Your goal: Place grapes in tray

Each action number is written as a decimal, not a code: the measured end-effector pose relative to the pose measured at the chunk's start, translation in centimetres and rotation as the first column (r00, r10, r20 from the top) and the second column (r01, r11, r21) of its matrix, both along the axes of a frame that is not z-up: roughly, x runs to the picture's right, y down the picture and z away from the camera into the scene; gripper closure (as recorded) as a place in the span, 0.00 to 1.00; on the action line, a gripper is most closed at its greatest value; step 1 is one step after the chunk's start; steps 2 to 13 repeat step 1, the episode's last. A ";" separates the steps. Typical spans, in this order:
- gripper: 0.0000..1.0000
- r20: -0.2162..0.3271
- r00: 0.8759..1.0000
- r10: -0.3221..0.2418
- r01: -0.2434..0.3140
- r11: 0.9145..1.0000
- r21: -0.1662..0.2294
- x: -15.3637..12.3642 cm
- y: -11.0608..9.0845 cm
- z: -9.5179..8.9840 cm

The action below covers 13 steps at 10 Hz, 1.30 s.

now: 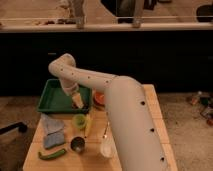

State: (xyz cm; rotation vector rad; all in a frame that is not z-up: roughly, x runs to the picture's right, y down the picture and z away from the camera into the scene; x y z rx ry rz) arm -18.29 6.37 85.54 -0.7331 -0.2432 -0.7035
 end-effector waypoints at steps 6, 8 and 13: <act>0.20 0.000 1.000 0.000 0.000 1.000 0.000 0.0 0.0 0.0; 0.20 0.000 1.000 0.000 0.000 1.000 0.000 0.0 0.0 0.0; 0.20 0.000 1.000 0.000 0.000 1.000 0.000 0.0 0.0 0.0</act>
